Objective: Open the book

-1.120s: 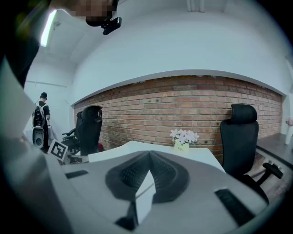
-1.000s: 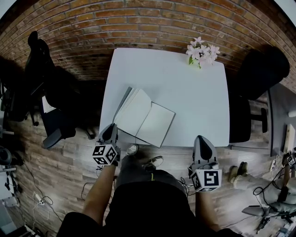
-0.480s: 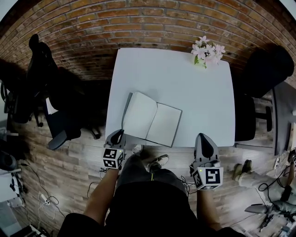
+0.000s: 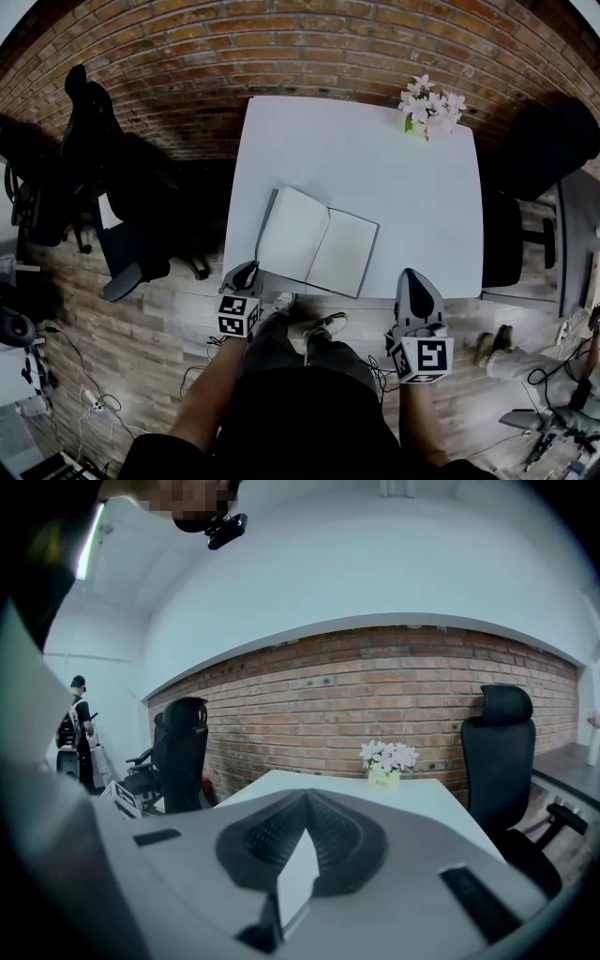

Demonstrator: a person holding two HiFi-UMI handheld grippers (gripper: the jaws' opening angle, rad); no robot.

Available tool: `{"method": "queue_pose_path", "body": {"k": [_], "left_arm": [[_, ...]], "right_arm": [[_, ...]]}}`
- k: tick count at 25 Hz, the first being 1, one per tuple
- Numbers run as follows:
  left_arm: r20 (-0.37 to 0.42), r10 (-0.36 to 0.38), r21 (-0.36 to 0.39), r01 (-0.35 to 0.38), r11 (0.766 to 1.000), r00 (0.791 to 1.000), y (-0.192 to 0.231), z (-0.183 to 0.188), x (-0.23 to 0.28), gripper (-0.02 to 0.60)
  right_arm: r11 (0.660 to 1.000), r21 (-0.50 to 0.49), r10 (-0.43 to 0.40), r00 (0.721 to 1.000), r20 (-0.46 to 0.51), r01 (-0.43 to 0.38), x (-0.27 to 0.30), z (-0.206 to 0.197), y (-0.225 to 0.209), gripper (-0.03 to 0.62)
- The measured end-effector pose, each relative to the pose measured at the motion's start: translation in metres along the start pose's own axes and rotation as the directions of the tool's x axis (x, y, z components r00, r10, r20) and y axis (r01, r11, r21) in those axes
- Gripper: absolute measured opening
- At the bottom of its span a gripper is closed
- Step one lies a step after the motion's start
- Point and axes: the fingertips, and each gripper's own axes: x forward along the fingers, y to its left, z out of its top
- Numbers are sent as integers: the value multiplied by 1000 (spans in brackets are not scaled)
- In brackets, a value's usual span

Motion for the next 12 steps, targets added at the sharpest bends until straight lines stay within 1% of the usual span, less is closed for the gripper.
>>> {"method": "queue_pose_path", "body": {"k": [2, 4, 5, 6, 7, 8, 10, 12], "left_arm": [[-19, 5, -1, -5, 1000, 1000, 3, -3, 1, 51], [-35, 17, -17, -18, 1000, 999, 10, -9, 2, 71], [-39, 28, -36, -30, 999, 999, 16, -12, 2, 103], [-40, 39, -57, -42, 997, 998, 23, -15, 0, 164], [-40, 48, -74, -51, 996, 998, 30, -17, -2, 202], [-43, 53, -78, -56, 995, 998, 35, -18, -4, 213], [-51, 47, -51, -50, 997, 998, 39, -16, -8, 236], [-62, 36, -18, -37, 999, 997, 39, -14, -8, 244]], "right_arm": [[1000, 3, 4, 1000, -8, -4, 1, -2, 2, 11], [1000, 3, 9, 1000, -11, -9, 1, -3, 4, 11], [1000, 3, 10, 1000, -8, -10, 1, -2, 5, 12], [1000, 3, 10, 1000, -1, -10, 2, -1, 6, 11], [1000, 4, 9, 1000, 7, -9, 1, 1, 7, 11], [1000, 4, 7, 1000, 17, -7, 1, 3, 7, 11], [1000, 3, 1, 1000, 31, -1, 1, 6, 6, 11], [1000, 6, -6, 1000, 30, 6, 0, 6, 4, 11]]}}
